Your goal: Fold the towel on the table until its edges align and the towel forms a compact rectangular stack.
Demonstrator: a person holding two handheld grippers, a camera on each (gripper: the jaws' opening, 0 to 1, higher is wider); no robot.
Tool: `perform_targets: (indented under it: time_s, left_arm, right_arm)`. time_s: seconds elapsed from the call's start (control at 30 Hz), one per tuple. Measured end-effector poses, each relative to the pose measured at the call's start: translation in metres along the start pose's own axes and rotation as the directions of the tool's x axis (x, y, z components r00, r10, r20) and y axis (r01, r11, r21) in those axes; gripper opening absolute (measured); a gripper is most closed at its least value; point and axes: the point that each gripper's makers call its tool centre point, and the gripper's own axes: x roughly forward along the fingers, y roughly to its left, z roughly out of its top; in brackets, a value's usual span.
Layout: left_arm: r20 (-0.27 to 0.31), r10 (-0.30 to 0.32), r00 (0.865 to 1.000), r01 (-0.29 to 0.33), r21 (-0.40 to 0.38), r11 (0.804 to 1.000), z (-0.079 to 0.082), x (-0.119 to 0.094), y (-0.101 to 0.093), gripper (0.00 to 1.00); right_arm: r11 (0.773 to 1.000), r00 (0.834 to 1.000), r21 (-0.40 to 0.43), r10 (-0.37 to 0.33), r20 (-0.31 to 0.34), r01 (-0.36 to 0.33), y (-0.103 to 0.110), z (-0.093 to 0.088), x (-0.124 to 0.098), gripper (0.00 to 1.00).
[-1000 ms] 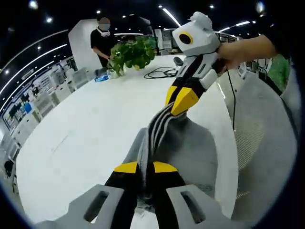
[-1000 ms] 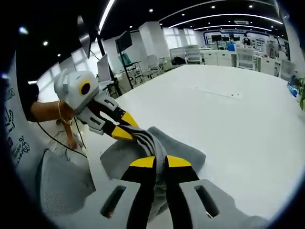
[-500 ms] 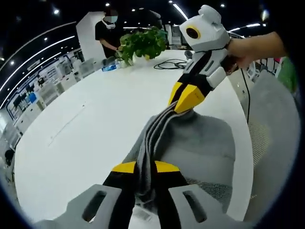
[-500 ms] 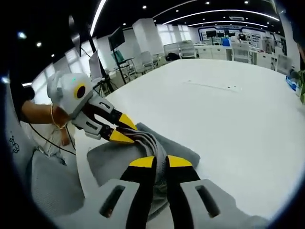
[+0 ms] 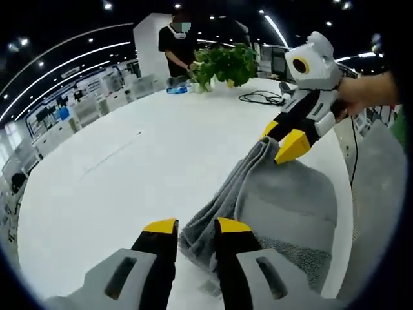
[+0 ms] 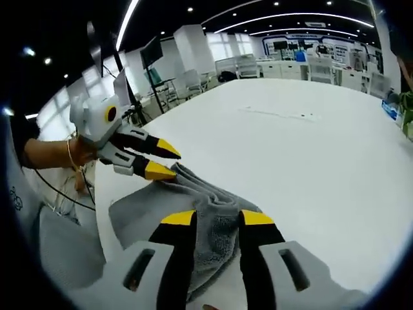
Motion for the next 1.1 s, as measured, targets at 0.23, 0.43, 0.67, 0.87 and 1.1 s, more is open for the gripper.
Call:
perform_targets:
  time_s: [0.23, 0.43, 0.67, 0.87, 1.1]
  left_arm:
    - [0.042, -0.031, 0.999, 0.038, -0.172, 0.984, -0.003, -0.011, -0.005, 0.32]
    - [-0.026, -0.037, 0.999, 0.029, -0.240, 0.970, -0.030, -0.002, -0.004, 0.32]
    - [-0.042, -0.099, 0.994, 0.082, -0.298, 0.951, -0.040, 0.010, -0.009, 0.24]
    - [-0.026, -0.084, 0.996, 0.075, -0.259, 0.963, -0.038, 0.019, -0.008, 0.18]
    - [-0.003, -0.069, 0.998, 0.066, -0.260, 0.963, -0.029, 0.034, 0.009, 0.15]
  right_arm:
    - [0.999, 1.000, 0.047, -0.021, 0.003, 0.021, -0.006, -0.008, 0.001, 0.25]
    - [0.998, 0.999, 0.052, -0.036, -0.027, 0.037, -0.012, -0.016, 0.007, 0.24]
    - [0.998, 0.998, 0.051, -0.028, -0.051, 0.030, -0.011, -0.027, 0.021, 0.16]
    - [0.998, 0.997, 0.041, -0.038, -0.067, 0.040, -0.016, -0.030, 0.032, 0.13]
    - [0.997, 0.997, 0.037, -0.063, -0.050, 0.065, -0.034, -0.017, 0.045, 0.12]
